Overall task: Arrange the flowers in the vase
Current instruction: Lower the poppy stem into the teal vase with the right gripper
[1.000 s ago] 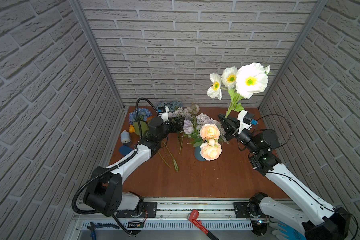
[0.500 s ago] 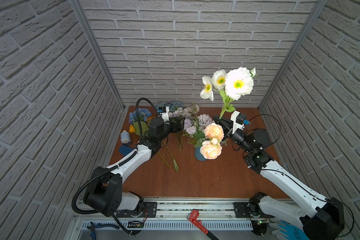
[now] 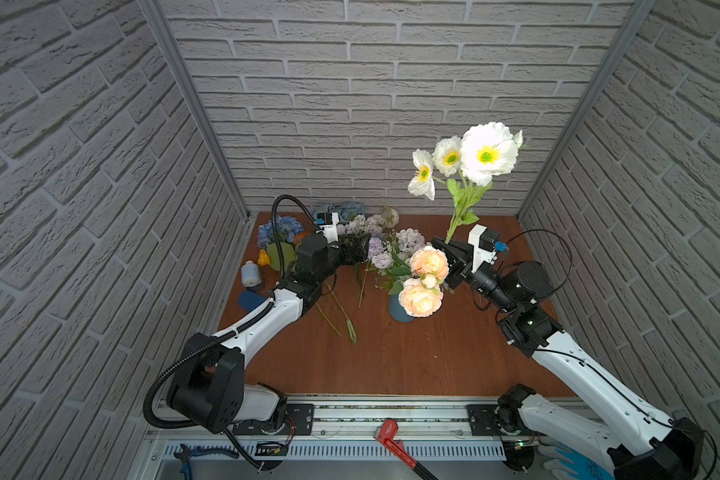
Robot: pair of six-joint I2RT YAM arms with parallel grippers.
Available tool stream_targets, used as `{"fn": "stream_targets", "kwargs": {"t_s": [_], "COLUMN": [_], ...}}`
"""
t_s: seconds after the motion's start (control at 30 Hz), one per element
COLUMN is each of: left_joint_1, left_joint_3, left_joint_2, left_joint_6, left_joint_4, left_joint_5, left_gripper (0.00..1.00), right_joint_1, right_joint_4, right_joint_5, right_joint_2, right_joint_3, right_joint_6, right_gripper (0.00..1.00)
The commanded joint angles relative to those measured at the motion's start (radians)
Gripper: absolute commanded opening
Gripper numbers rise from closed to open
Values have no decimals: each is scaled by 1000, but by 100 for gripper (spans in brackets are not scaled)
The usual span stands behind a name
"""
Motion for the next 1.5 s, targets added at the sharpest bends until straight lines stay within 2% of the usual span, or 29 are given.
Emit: {"fn": "stream_targets", "kwargs": {"t_s": [0.0, 0.2, 0.43, 0.73, 0.97, 1.1, 1.27, 1.47], "left_joint_1": [-7, -10, -10, -10, -10, -12, -53, -196], "left_joint_3": [22, 9, -4, -11, -3, 13, 10, -21], "left_joint_2": [-12, -25, -43, -36, -39, -74, -188, -264], "left_joint_6": [4, 3, 19, 6, 13, 73, 203, 288], "left_joint_4": [39, 46, 36, 57, 42, -20, -185, -268], "left_joint_5": [5, -4, -15, -12, -10, -25, -85, -115], "left_gripper": [98, 98, 98, 98, 98, 98, 98, 98], "right_joint_1": [10, 10, 10, 10, 10, 9, 9, 10], "right_joint_4": [-53, -261, -391, -390, -305, -310, -316, -315], "right_joint_5": [-17, -48, -31, -27, 18, 30, 35, 37], "right_joint_2": [45, 140, 178, 257, 235, 208, 192, 186], "right_joint_3": [50, 240, 309, 291, 179, 179, 184, 192], "right_joint_6": [35, -27, -38, -28, -20, -19, -16, -5], "right_gripper": [6, 6, 6, 6, 6, 6, 6, 6]}}
